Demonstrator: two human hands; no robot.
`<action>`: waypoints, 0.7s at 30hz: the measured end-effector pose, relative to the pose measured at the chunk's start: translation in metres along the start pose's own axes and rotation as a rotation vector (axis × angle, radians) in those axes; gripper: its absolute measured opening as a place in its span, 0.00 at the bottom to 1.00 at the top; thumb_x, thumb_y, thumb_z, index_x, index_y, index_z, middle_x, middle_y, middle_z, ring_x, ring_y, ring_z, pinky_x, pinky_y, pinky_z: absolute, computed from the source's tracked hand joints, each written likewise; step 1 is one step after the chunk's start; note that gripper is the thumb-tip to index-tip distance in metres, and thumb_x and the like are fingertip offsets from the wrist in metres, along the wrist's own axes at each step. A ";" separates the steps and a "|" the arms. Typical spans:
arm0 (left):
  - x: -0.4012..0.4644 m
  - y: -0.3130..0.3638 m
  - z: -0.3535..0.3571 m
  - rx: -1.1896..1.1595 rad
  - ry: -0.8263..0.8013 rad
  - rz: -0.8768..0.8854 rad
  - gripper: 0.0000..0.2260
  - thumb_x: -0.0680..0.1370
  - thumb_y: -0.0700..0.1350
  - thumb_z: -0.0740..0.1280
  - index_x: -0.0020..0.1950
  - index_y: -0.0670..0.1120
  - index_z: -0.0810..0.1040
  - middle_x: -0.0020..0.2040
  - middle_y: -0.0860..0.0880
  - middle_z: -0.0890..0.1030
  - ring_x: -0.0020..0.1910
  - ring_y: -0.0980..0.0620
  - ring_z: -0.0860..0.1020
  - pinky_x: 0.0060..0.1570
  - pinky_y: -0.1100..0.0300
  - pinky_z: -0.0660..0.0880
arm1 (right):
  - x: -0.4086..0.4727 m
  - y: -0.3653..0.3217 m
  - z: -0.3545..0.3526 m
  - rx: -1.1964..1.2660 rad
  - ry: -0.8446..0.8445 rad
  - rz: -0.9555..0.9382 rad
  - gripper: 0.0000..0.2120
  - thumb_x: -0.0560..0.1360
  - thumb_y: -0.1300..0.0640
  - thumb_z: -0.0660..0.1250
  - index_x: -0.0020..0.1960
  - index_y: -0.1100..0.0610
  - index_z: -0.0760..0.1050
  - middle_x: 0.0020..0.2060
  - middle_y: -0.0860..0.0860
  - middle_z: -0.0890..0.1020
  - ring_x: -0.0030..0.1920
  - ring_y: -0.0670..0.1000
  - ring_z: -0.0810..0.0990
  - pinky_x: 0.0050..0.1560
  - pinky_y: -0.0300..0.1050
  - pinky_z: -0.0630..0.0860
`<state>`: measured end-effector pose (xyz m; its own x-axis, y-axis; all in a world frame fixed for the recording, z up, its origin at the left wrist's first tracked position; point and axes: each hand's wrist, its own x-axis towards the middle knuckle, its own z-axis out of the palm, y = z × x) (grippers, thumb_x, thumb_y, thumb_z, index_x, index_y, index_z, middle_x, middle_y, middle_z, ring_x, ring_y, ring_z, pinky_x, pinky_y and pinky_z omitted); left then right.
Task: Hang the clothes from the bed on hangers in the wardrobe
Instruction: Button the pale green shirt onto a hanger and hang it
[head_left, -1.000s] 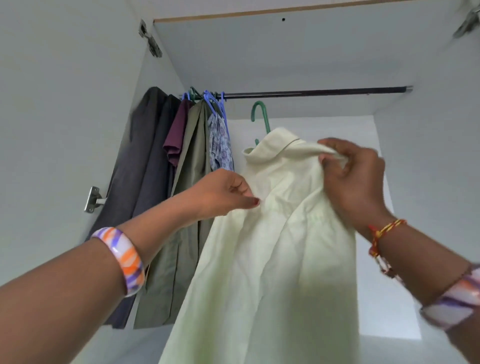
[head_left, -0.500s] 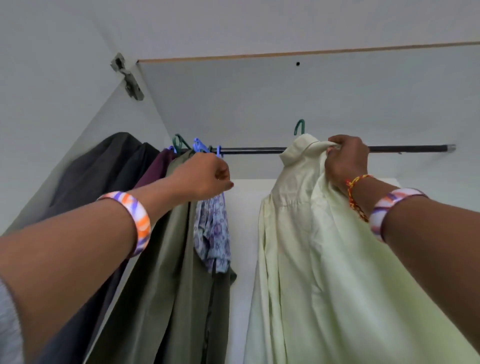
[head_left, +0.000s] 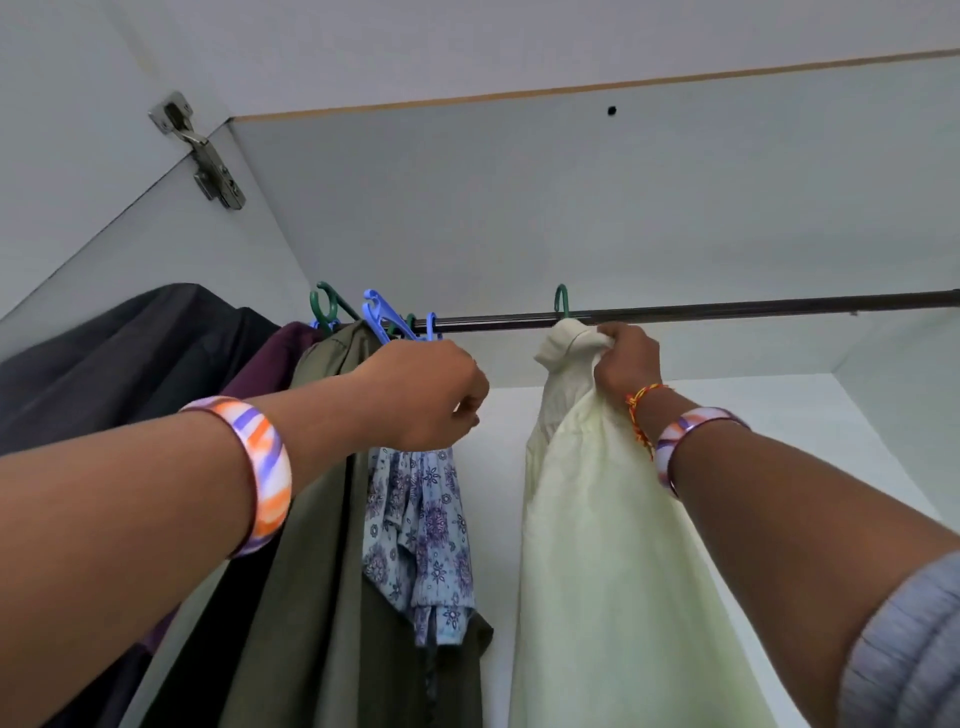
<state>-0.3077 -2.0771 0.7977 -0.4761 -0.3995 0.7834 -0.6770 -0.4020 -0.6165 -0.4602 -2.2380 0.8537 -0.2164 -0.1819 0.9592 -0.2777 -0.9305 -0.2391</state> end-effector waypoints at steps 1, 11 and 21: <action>0.000 -0.003 0.003 0.018 -0.002 -0.004 0.09 0.78 0.49 0.60 0.47 0.47 0.78 0.47 0.52 0.78 0.42 0.52 0.72 0.39 0.59 0.70 | 0.003 0.001 0.007 -0.026 -0.023 0.009 0.17 0.76 0.68 0.57 0.62 0.63 0.74 0.61 0.61 0.76 0.62 0.60 0.73 0.58 0.41 0.66; -0.012 -0.030 0.019 0.125 0.425 -0.146 0.11 0.77 0.46 0.59 0.43 0.42 0.79 0.40 0.45 0.78 0.39 0.43 0.75 0.34 0.57 0.63 | 0.002 -0.027 0.065 -0.138 -0.253 -0.094 0.14 0.76 0.64 0.60 0.59 0.67 0.73 0.58 0.64 0.76 0.61 0.62 0.74 0.54 0.45 0.70; -0.051 -0.060 0.020 -0.067 0.422 -0.417 0.08 0.76 0.47 0.62 0.43 0.45 0.78 0.43 0.49 0.77 0.44 0.47 0.74 0.37 0.58 0.65 | -0.037 -0.105 0.142 0.005 -0.485 -0.174 0.17 0.78 0.58 0.60 0.64 0.65 0.69 0.62 0.64 0.74 0.63 0.62 0.72 0.58 0.45 0.69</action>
<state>-0.2311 -2.0490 0.7931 -0.3346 0.1482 0.9307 -0.8823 -0.3961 -0.2541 -0.2903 -2.1787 0.8648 0.2920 -0.1499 0.9446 -0.2658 -0.9614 -0.0704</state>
